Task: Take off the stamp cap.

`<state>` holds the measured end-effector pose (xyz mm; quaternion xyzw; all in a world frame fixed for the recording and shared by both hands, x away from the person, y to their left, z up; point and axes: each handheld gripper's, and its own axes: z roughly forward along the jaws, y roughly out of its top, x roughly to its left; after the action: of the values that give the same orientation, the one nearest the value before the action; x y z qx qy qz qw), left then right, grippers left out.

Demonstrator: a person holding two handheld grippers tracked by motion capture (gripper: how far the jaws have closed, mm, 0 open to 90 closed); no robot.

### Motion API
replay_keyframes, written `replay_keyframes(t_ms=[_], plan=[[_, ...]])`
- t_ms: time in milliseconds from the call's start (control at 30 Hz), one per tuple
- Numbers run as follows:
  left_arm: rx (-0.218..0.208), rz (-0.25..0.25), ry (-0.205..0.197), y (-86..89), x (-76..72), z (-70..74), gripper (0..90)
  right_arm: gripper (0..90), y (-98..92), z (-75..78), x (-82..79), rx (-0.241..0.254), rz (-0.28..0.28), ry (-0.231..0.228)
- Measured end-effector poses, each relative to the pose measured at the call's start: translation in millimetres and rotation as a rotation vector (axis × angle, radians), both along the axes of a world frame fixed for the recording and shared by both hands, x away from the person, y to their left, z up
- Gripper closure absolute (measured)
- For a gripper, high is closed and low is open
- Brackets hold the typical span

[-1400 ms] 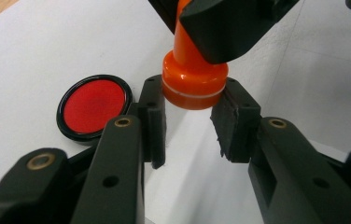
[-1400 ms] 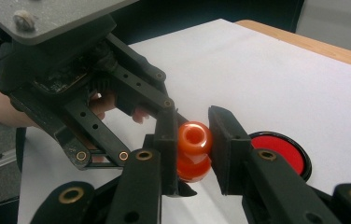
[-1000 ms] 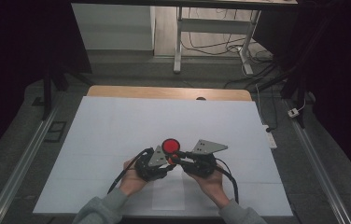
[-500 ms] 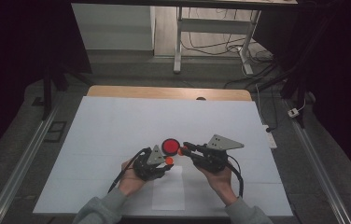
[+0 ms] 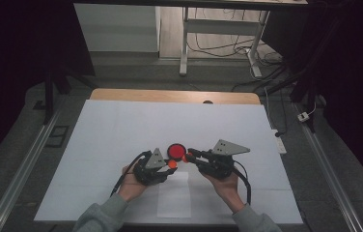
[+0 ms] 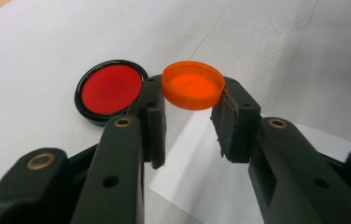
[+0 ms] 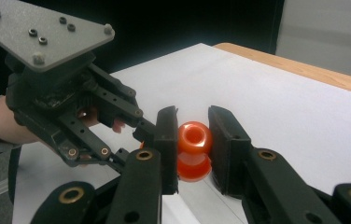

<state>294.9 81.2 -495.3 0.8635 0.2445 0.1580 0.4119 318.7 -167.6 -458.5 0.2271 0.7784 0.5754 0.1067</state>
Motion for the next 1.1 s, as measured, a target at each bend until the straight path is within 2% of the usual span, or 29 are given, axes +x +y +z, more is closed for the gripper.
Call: replay_keyframes(t_ms=[300, 633, 1100], plan=[[-0.02, 0.015, -0.004, 14.1, -0.6, 3.9, 65.1, 72.9, 0.5, -0.4, -0.1, -0.006, 0.001, -0.001], [-0.058, 0.047, 0.0, 39.0, -2.6, 8.6, 65.1, 72.8, 1.3, -1.2, -0.3, -0.017, 0.005, -0.011], [-0.081, 0.093, 0.022, 67.2, -7.5, 6.0, 65.0, 72.7, -3.0, 0.1, 1.9, -0.019, -0.012, -0.021]])
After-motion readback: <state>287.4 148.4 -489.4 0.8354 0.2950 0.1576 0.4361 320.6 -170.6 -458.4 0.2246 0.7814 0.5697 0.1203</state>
